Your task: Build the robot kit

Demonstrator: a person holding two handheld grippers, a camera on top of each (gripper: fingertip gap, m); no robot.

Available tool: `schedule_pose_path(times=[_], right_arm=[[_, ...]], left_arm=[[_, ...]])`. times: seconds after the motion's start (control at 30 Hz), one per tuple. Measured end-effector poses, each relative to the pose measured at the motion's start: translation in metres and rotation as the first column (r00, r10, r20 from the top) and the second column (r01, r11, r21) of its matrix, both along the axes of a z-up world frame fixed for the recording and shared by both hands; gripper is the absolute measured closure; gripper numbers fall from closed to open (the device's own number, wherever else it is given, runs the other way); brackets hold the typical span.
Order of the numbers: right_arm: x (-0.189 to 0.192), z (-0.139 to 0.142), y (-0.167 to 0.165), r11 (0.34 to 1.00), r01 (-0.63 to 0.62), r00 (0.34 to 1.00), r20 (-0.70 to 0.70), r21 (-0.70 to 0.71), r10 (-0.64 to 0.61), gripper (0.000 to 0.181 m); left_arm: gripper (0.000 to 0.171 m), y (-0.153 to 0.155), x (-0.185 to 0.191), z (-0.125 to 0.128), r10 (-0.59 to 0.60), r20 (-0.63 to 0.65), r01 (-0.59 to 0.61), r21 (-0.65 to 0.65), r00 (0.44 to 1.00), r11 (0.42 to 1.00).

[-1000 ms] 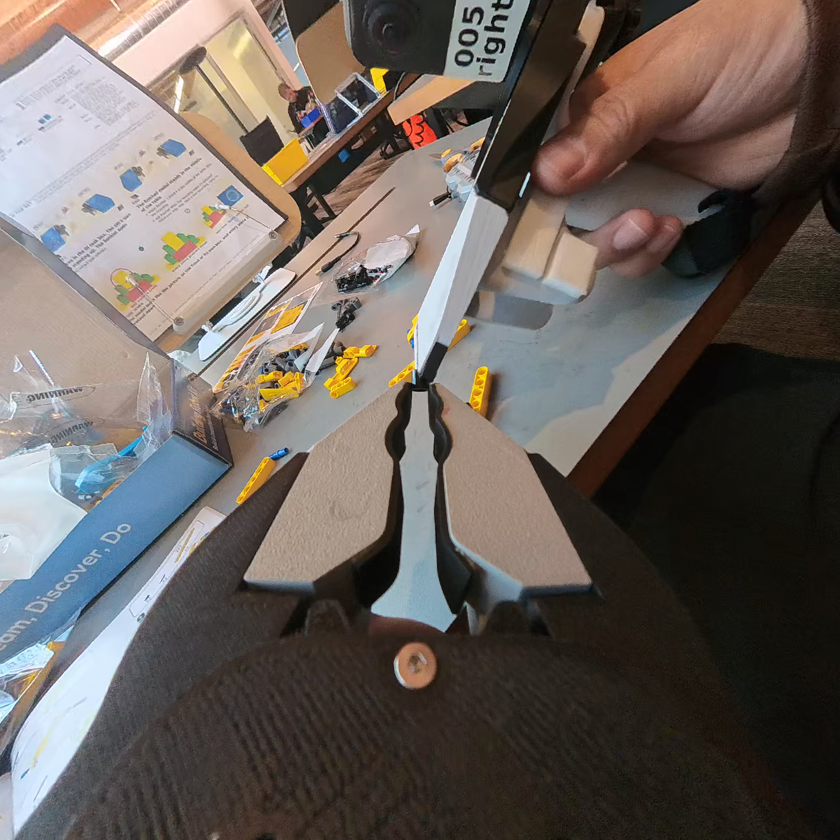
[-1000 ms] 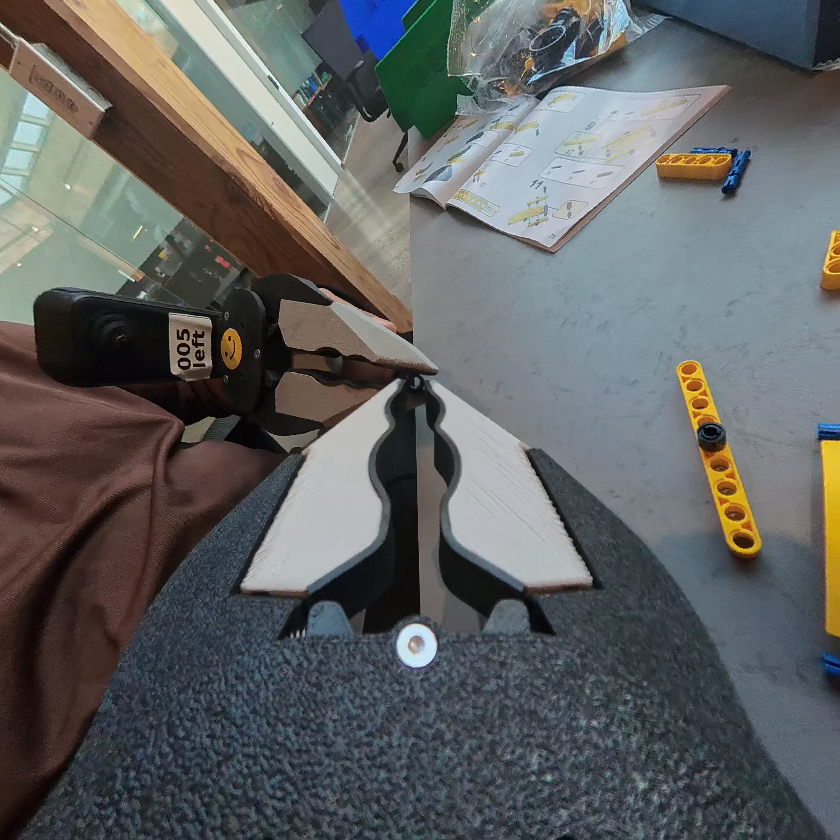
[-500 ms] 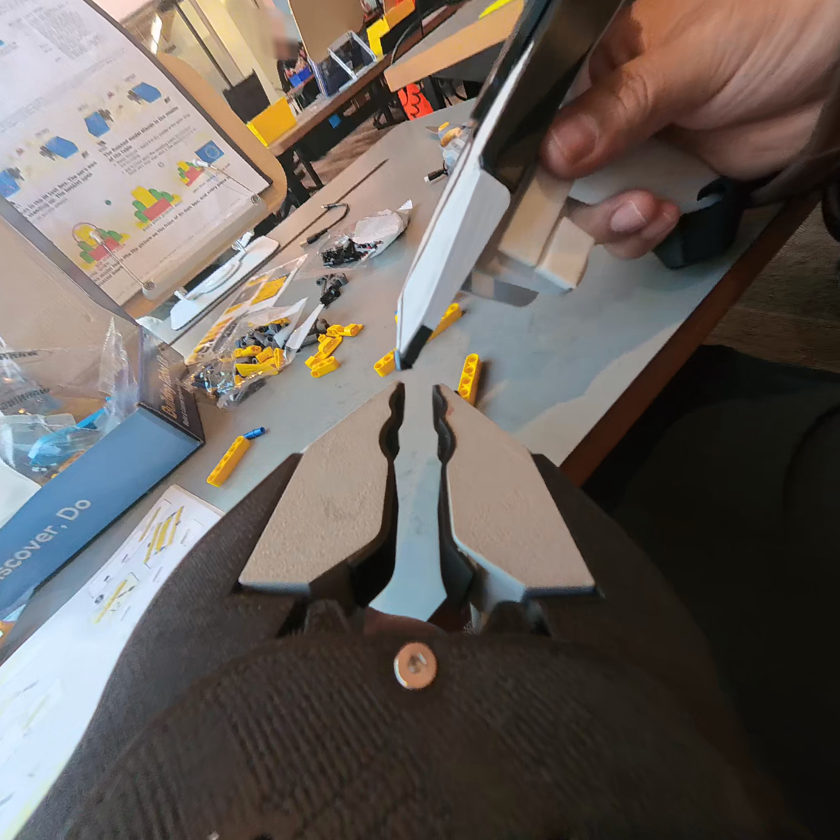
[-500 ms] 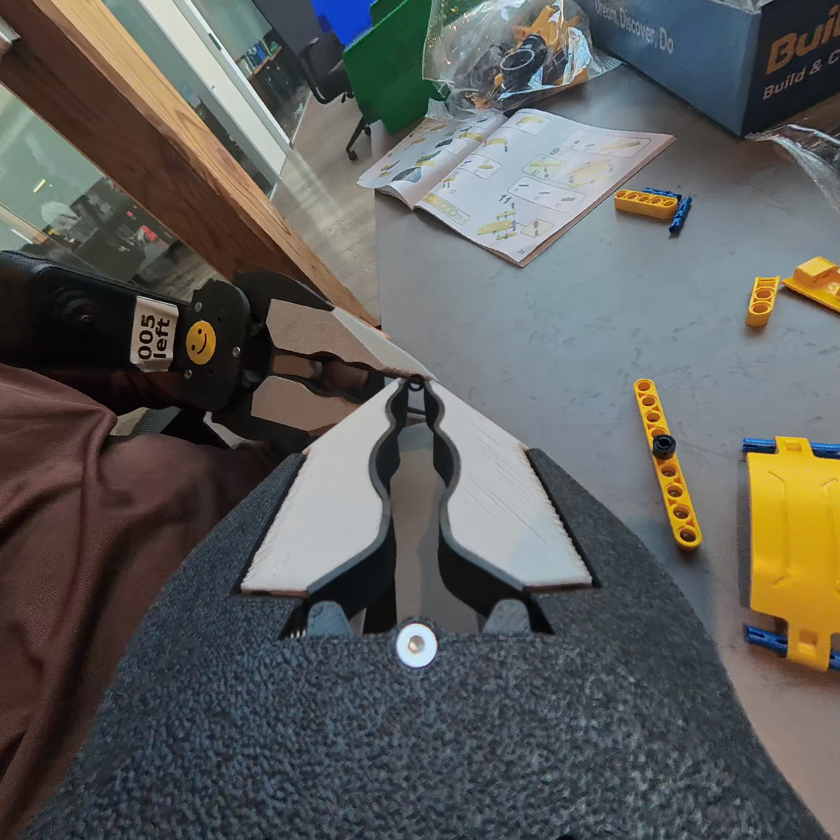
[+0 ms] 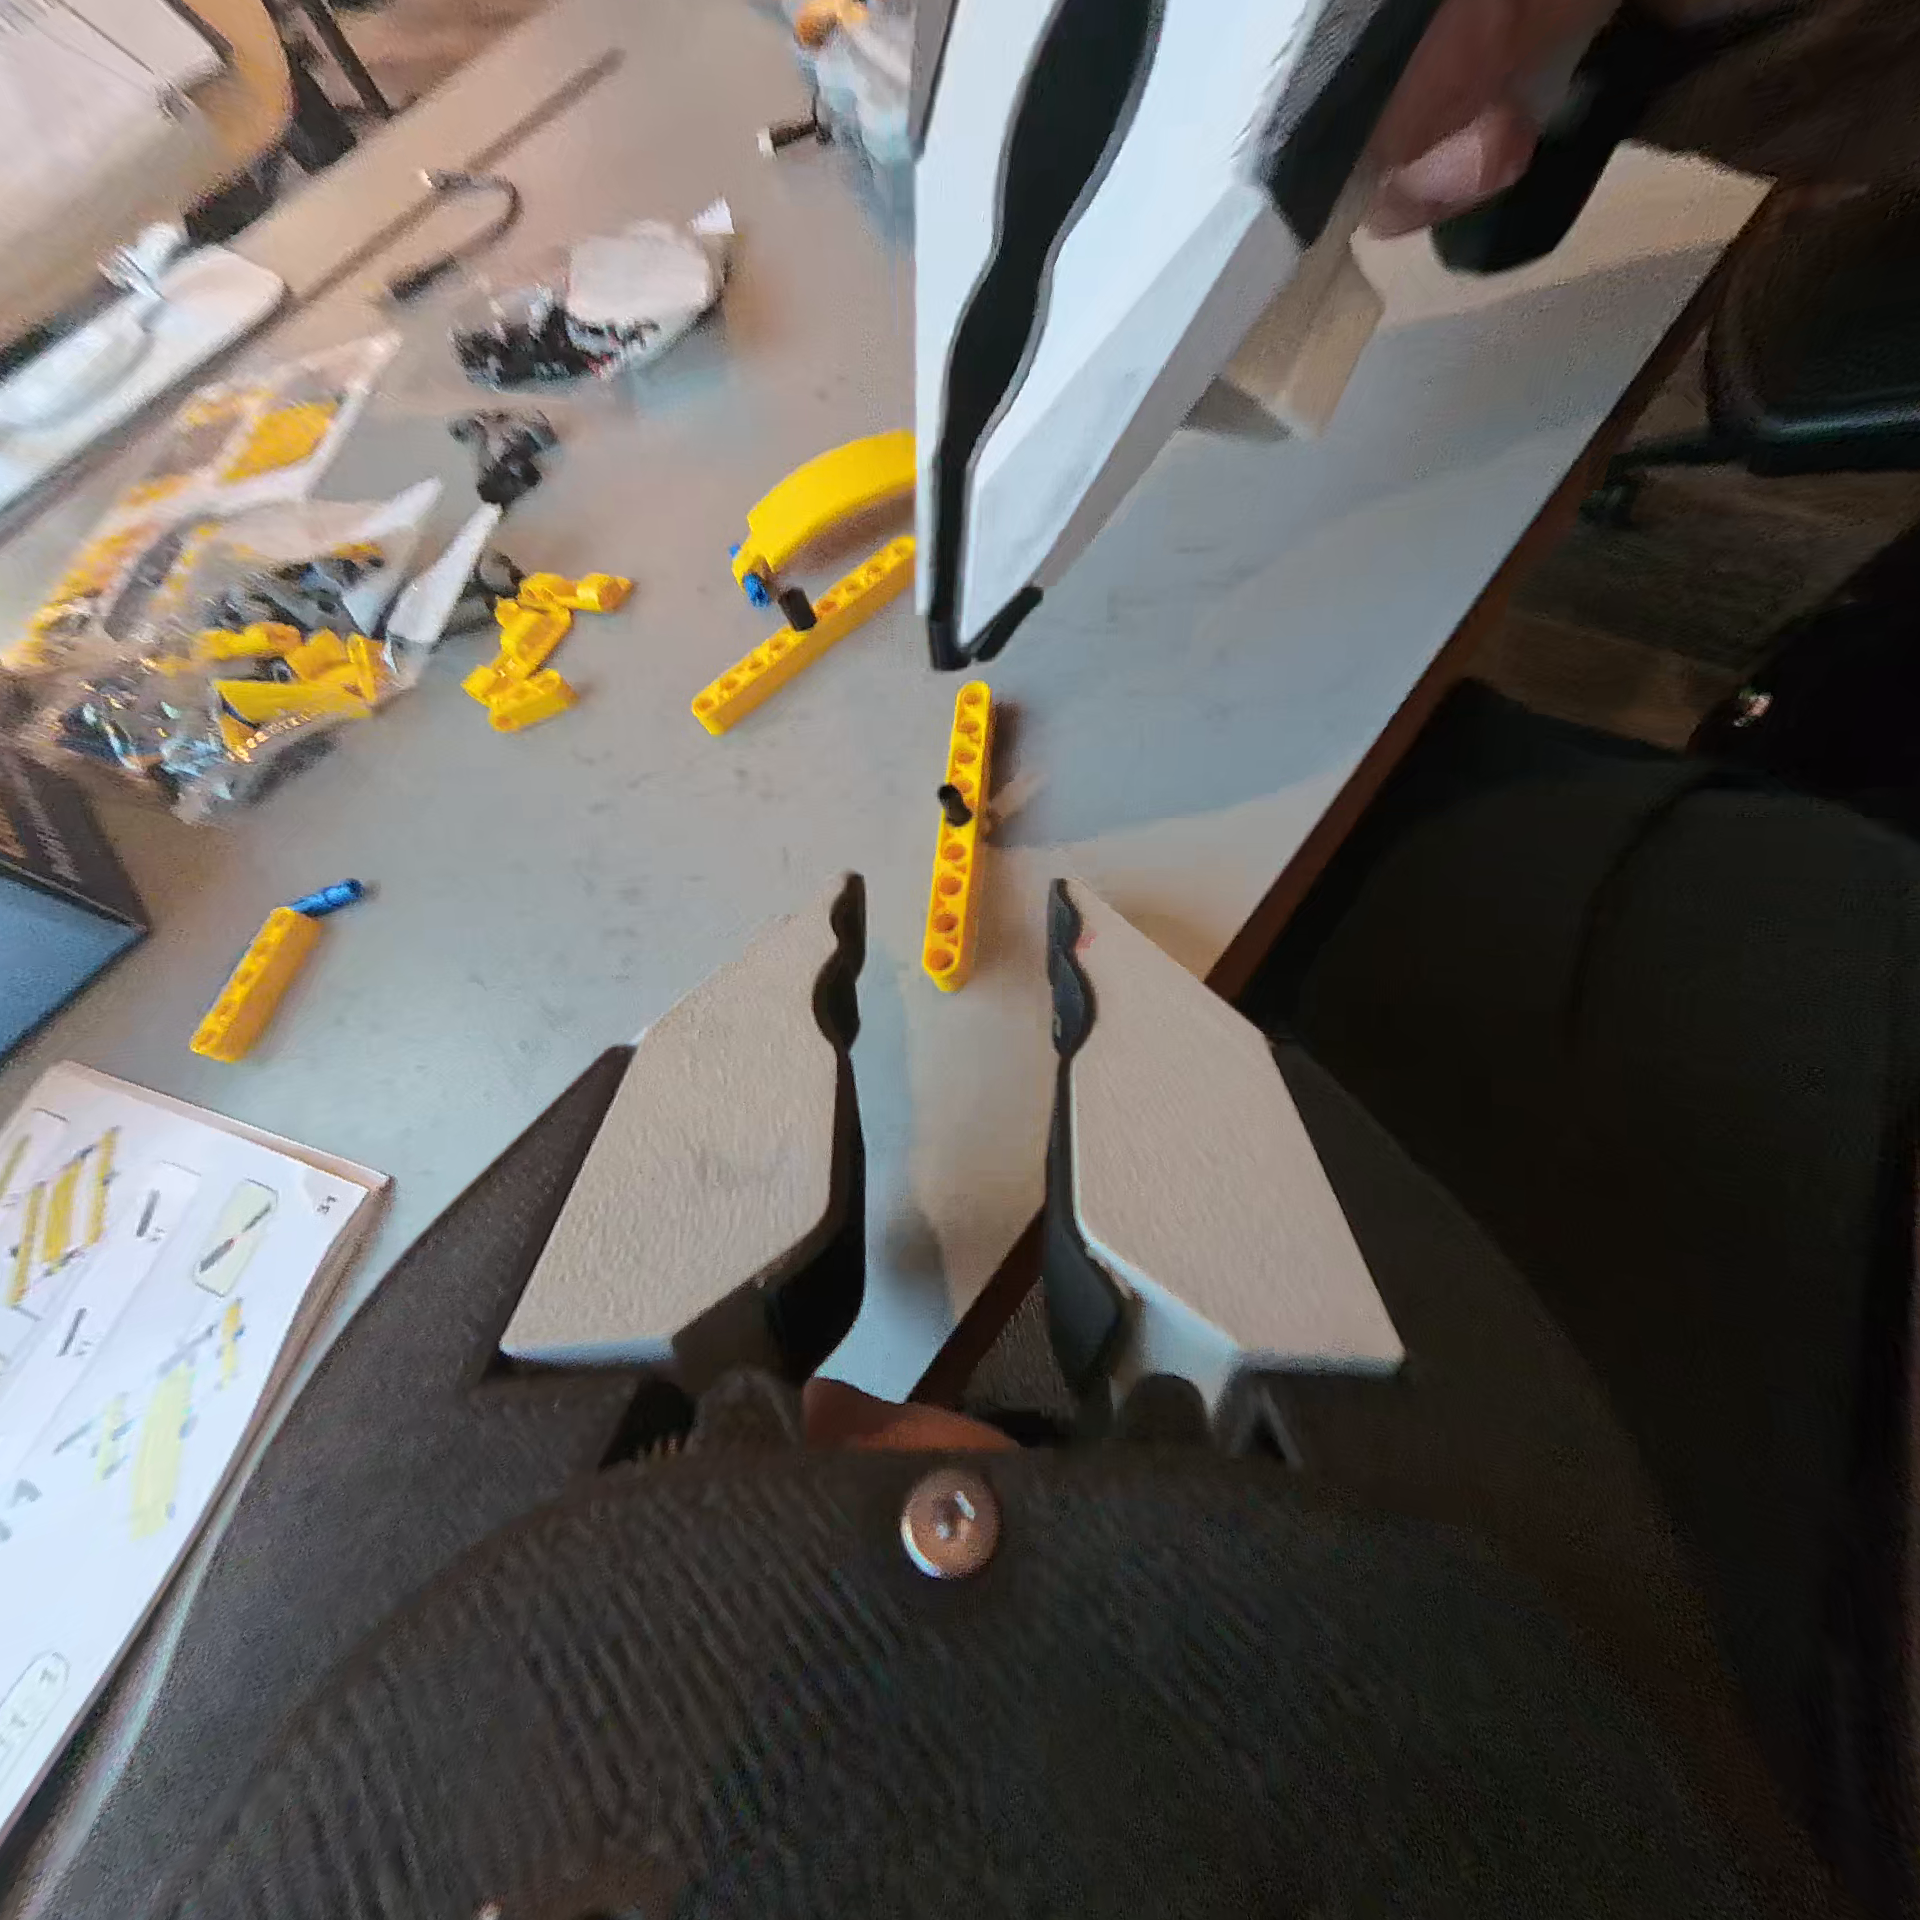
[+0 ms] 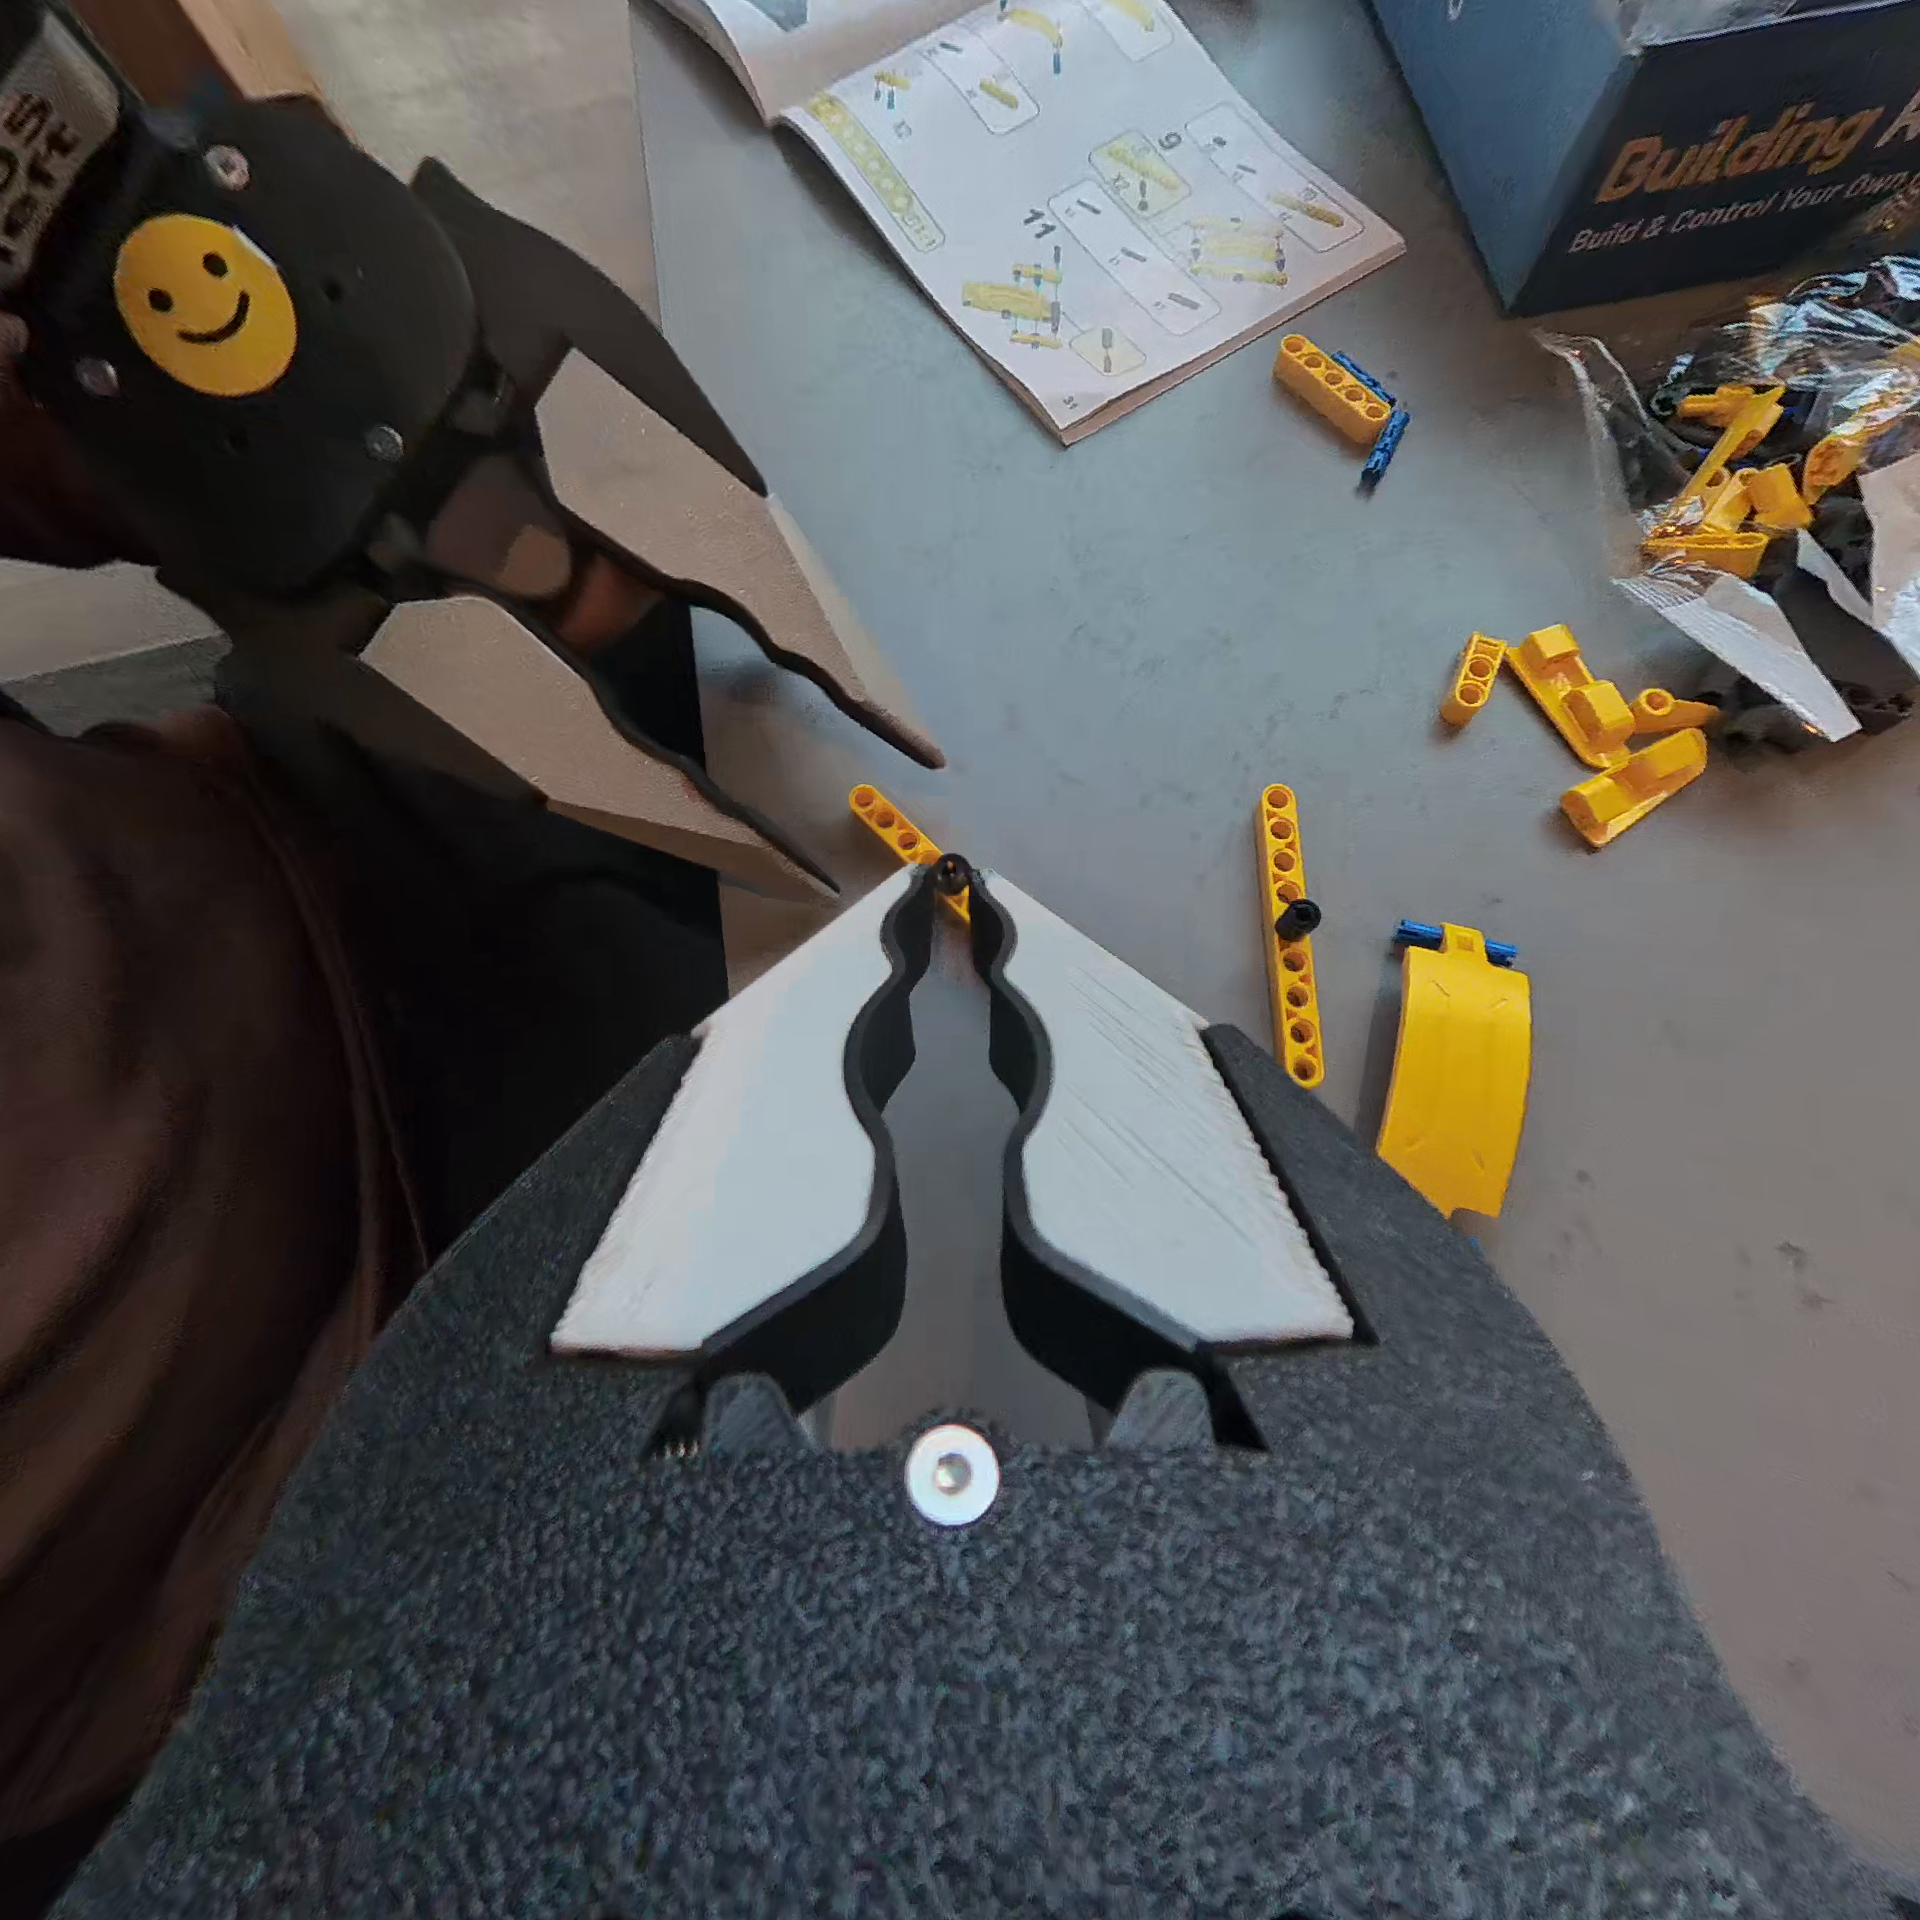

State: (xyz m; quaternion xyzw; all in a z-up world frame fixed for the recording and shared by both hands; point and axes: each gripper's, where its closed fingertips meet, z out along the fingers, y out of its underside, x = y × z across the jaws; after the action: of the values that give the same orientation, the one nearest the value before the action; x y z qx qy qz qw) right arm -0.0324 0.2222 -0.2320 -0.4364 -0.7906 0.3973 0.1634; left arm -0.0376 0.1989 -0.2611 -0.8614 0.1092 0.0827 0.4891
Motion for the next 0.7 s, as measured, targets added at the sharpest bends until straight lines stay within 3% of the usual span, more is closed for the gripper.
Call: schedule_pose_path(times=[0.17, 0.43, 0.53, 0.7], right_arm=[[0.002, -0.011, -0.002, 0.996, -0.020, 1.000, 0.018, 0.083, 0.018, 0.175], [0.000, -0.022, -0.002, 0.922, -0.015, 0.999, -0.021, 0.386, 0.025, 0.175], [0.003, -0.026, -0.005, 0.903, -0.028, 0.999, -0.014, 0.428, 0.037, 0.175], [0.004, -0.021, -0.006, 0.908, -0.023, 0.999, -0.027, 0.419, 0.038, 0.175]], left_arm=[[0.145, -0.001, -0.006, -0.006, 0.021, 0.028, -0.020, -0.027, 0.999, 0.999], [0.154, -0.002, -0.005, -0.007, -0.001, 0.042, 0.003, -0.047, 0.999, 0.999], [0.167, -0.006, -0.003, -0.009, -0.028, 0.024, 0.030, -0.076, 0.999, 0.997], [0.166, -0.006, -0.003, -0.009, -0.022, 0.039, 0.025, -0.089, 0.999, 0.996]])
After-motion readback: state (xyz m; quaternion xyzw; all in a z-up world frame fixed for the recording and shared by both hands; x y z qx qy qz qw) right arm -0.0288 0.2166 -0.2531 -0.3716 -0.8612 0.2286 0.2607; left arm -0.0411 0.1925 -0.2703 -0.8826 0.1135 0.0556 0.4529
